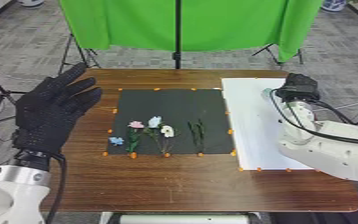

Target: Arrange flowers

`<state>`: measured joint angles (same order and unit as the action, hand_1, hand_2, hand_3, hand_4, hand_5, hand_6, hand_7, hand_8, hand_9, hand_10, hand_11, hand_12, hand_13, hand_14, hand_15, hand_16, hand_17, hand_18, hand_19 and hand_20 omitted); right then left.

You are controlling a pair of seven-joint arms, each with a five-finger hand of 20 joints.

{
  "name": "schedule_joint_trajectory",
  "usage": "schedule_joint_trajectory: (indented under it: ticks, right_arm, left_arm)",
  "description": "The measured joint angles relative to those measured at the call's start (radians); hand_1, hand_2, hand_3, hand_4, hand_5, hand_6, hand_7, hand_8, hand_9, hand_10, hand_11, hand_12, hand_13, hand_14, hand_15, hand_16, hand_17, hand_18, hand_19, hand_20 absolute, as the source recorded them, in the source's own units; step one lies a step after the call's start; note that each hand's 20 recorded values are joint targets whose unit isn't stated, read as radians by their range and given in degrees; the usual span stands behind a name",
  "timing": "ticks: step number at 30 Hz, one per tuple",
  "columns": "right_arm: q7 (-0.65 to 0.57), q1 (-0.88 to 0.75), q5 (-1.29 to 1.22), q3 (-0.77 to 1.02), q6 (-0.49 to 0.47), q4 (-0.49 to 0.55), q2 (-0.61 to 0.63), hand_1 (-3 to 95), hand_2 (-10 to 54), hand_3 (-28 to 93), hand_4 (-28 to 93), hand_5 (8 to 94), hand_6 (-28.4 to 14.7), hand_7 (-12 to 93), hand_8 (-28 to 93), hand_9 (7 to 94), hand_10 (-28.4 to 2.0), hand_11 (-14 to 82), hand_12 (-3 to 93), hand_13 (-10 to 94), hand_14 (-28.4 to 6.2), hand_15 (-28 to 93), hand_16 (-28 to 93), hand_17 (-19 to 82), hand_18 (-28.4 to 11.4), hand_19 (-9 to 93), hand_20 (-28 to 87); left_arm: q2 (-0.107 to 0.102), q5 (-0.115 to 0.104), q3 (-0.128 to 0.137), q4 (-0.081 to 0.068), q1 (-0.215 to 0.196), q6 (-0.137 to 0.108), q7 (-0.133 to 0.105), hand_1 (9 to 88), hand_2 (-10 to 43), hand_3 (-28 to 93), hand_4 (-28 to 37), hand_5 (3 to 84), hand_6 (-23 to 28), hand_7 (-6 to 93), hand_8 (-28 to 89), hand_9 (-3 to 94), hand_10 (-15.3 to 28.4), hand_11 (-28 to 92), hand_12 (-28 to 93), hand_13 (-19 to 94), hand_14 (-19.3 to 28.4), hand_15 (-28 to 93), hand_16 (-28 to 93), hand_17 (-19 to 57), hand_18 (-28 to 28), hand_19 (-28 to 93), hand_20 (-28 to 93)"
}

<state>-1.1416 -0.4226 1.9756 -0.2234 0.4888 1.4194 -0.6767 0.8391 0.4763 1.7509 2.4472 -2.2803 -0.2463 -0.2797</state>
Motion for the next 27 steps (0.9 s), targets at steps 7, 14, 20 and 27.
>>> schedule_joint_trajectory:
  ticks: [7,14,20,27]
  right_arm:
    - [-0.005,-0.058,-0.154,0.197,-0.289,0.028,0.008,23.4,-5.6,71,-24,38.7,-6.6,6,-8,75.1,-19.5,15.8,12.8,85,-8.5,45,17,46,-23.5,93,3]
    - [-0.012,-0.078,-0.235,0.252,-0.42,0.026,0.011,28.0,-7.8,73,-25,45.9,-3.1,10,-10,69.1,-19.0,12.0,11.6,83,-9.4,44,14,44,-22.9,93,-2]
    - [0.015,-0.119,-0.28,0.314,-0.427,0.022,0.015,45.9,-9.5,72,-28,70.9,2.5,15,-8,75.4,-7.6,12.0,11.4,85,-6.0,39,16,45,-17.8,93,-8]
    - [0.038,-0.108,-0.204,0.224,-0.324,0.017,0.025,58.4,-9.5,65,-28,86.9,5.3,18,3,93.6,-3.7,6.5,25.2,93,-0.9,35,28,49,-14.2,93,2]
  left_arm:
    - [0.0,0.0,0.0,0.0,0.0,0.0,0.0,22.3,7.9,78,-21.8,39.2,12.0,13.4,-9,31.6,22.1,32,11,25,28.4,56,-11,-6.5,28.4,74,-14]
    - [0.0,-0.001,0.0,0.0,0.0,0.0,0.0,22.3,7.9,78,-21.9,39.3,12.0,13.4,-9,31.7,22.0,32,11,25,28.4,56,-11,-6.5,28.4,74,-14]
    - [-0.001,-0.001,0.0,-0.002,0.004,0.002,0.0,22.3,7.9,78,-21.8,39.3,12.1,13.3,-9,31.8,22.1,32,11,25,28.4,56,-11,-6.5,28.4,74,-14]
    - [0.0,0.0,0.001,-0.002,0.005,0.004,0.004,22.3,7.9,78,-21.9,39.2,12.0,13.3,-8,31.9,22.1,32,11,25,28.4,56,-11,-6.5,28.4,74,-14]
